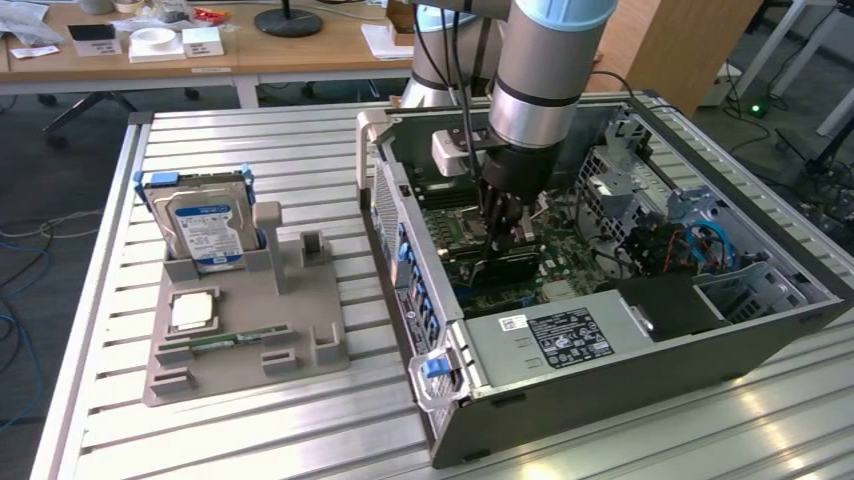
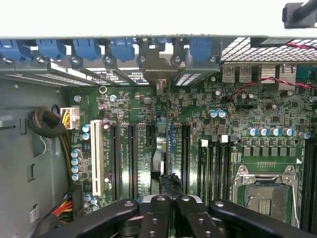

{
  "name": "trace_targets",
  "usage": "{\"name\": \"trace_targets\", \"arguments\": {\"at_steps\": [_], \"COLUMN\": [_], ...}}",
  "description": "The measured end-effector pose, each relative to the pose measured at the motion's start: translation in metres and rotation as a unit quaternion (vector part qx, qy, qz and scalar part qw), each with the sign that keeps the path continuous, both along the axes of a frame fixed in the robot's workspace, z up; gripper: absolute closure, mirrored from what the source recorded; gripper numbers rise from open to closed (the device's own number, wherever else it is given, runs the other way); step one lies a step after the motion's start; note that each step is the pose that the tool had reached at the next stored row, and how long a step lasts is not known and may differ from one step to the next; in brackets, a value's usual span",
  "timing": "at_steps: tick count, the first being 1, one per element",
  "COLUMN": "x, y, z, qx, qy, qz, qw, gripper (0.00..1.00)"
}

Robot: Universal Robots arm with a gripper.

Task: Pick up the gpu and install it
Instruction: 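Press down on the gpu until it lock into place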

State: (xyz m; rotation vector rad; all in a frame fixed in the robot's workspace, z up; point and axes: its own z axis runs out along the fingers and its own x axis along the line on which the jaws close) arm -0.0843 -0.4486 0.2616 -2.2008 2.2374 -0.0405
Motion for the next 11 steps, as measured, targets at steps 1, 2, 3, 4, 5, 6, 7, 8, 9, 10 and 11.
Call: {"name": "trace_targets", "arguments": {"at_steps": [1, 2, 3, 4, 5, 6, 7, 8, 9, 10, 11], "x": [0.0000, 0.0000, 0.0000, -0.0002, -0.0005, -0.0009, -0.0014, -0.0019, -0.0023, -0.0026, -0.0027], "y": [0.0000, 0.0000, 0.0000, 0.0000, 0.0001, 0.0000, 0.0000, 0.0000, 0.0000, 0.0000, 0.0000], "z": [0.0000, 0.0000, 0.0000, 0.0000, 0.0000, 0.0000, 0.0000, -0.0001, -0.0001, -0.0001, -0.0001], "qx": [0.0000, 0.0000, 0.0000, 0.0000, 0.0000, 0.0001, 0.0002, 0.0003, 0.0005, 0.0006, 0.0006], "qy": [0.0000, 0.0000, 0.0000, -0.0001, -0.0001, 0.0000, 0.0000, 0.0000, 0.0000, 0.0000, 0.0000], "qz": [0.000, 0.000, 0.000, 0.000, 0.000, 0.000, 0.000, 0.000, 0.000, 0.000, 0.000], "qw": [1.0000, 1.0000, 1.0000, 1.0000, 1.0000, 1.0000, 1.0000, 1.0000, 1.0000, 1.0000, 1.0000], "gripper": [0.89, 0.89, 0.89, 0.89, 0.89, 0.89, 0.89, 0.89, 0.89, 0.89, 0.89]}}
